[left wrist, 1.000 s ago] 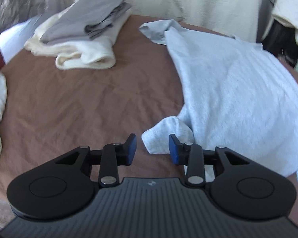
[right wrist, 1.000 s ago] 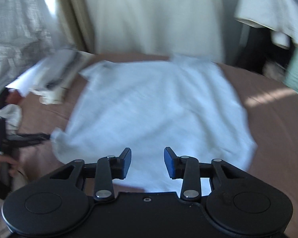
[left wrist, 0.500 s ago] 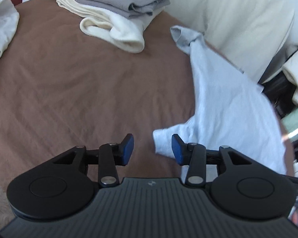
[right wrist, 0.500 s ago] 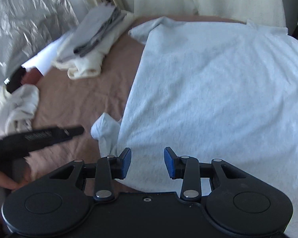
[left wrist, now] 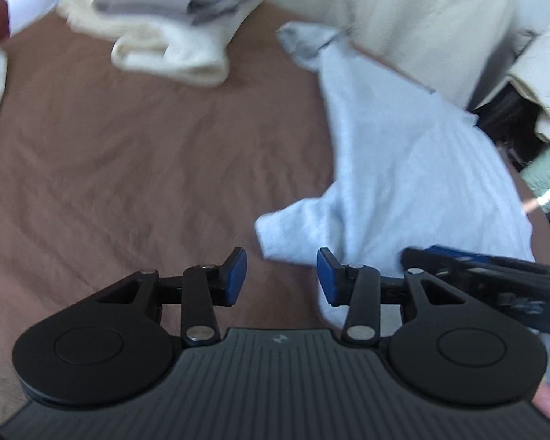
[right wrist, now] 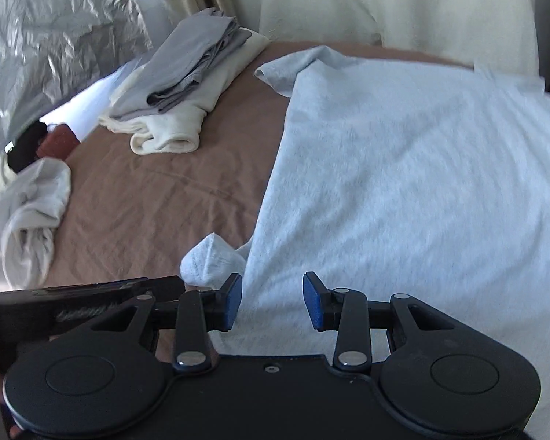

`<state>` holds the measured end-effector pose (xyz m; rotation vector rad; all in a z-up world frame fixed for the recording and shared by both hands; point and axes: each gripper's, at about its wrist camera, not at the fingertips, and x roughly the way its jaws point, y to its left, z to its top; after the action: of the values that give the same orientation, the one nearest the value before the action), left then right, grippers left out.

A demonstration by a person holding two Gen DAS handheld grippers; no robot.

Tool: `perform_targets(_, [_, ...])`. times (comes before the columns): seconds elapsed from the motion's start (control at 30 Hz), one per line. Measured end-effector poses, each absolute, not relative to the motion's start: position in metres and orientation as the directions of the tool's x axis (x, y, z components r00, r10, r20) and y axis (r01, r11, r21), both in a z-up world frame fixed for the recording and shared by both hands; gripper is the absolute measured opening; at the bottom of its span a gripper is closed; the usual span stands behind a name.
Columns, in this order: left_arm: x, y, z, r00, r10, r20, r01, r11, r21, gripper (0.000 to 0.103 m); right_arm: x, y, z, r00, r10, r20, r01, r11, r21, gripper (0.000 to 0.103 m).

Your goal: Fold clothes

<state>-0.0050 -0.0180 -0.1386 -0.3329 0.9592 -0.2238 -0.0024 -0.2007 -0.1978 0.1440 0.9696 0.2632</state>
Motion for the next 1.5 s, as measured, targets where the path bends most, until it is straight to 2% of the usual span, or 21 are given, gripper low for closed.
perform_targets(0.2, [-0.011, -0.015, -0.123, 0.551, -0.415, -0.724, 0.049, 0.882, -0.468, 0.049, -0.017, -0.201, -0.2, 0.55, 0.31, -0.775, -0.193, 0.951, 0.243, 0.042])
perform_targets(0.37, [-0.019, -0.013, -0.102, 0.588, -0.419, -0.691, 0.094, 0.885, -0.457, 0.049, -0.028, -0.192, -0.186, 0.551, 0.408, -0.728, -0.31, 0.91, 0.275, 0.046])
perform_targets(0.53, [0.005, -0.001, -0.085, 0.617, -0.394, -0.681, 0.03, 0.877, -0.48, 0.05, -0.029, -0.184, -0.19, 0.506, 0.503, -0.701, -0.453, 0.846, 0.279, 0.047])
perform_targets(0.57, [0.012, -0.001, -0.081, 0.628, -0.384, -0.676, 0.013, 0.875, -0.485, 0.053, -0.031, -0.184, -0.191, 0.51, 0.51, -0.693, -0.477, 0.838, 0.265, 0.047])
perform_targets(0.63, [0.026, -0.01, -0.078, 0.639, -0.336, -0.691, -0.014, 0.894, -0.448, 0.07, -0.026, -0.186, -0.193, 0.512, 0.52, -0.683, -0.492, 0.83, 0.263, 0.047])
perform_targets(0.77, [0.074, -0.038, -0.087, 0.536, -0.377, -0.755, 0.053, 0.908, -0.416, 0.07, -0.009, -0.187, -0.197, 0.491, 0.552, -0.675, -0.498, 0.813, 0.303, 0.047])
perform_targets(0.97, [0.085, -0.063, -0.118, 0.476, -0.438, -0.763, 0.197, 0.898, -0.393, 0.07, 0.003, -0.172, -0.207, 0.494, 0.5, -0.711, -0.523, 0.824, 0.215, 0.047])
perform_targets(1.13, [0.092, -0.037, -0.163, 0.396, -0.512, -0.762, 0.147, 0.855, -0.498, 0.068, 0.006, -0.165, -0.218, 0.501, 0.453, -0.738, -0.535, 0.832, 0.148, 0.048])
perform_targets(1.17, [0.097, -0.03, -0.169, 0.382, -0.519, -0.765, 0.128, 0.849, -0.512, 0.068, 0.007, -0.164, -0.221, 0.49, 0.452, -0.745, -0.539, 0.829, 0.149, 0.051])
perform_targets(1.27, [0.113, -0.015, -0.172, 0.397, -0.536, -0.745, 0.101, 0.832, -0.545, 0.068, 0.013, -0.158, -0.23, 0.443, 0.457, -0.771, -0.558, 0.814, 0.162, 0.052])
perform_targets(1.4, [0.122, -0.003, -0.171, 0.435, -0.501, -0.748, 0.069, 0.847, -0.528, 0.068, 0.015, -0.146, -0.243, 0.438, 0.402, -0.804, -0.591, 0.802, 0.079, 0.056])
perform_targets(1.5, [0.121, 0.01, -0.172, 0.44, -0.526, -0.727, 0.039, 0.821, -0.57, 0.068, 0.015, -0.138, -0.254, 0.433, 0.37, -0.822, -0.625, 0.78, 0.022, 0.056])
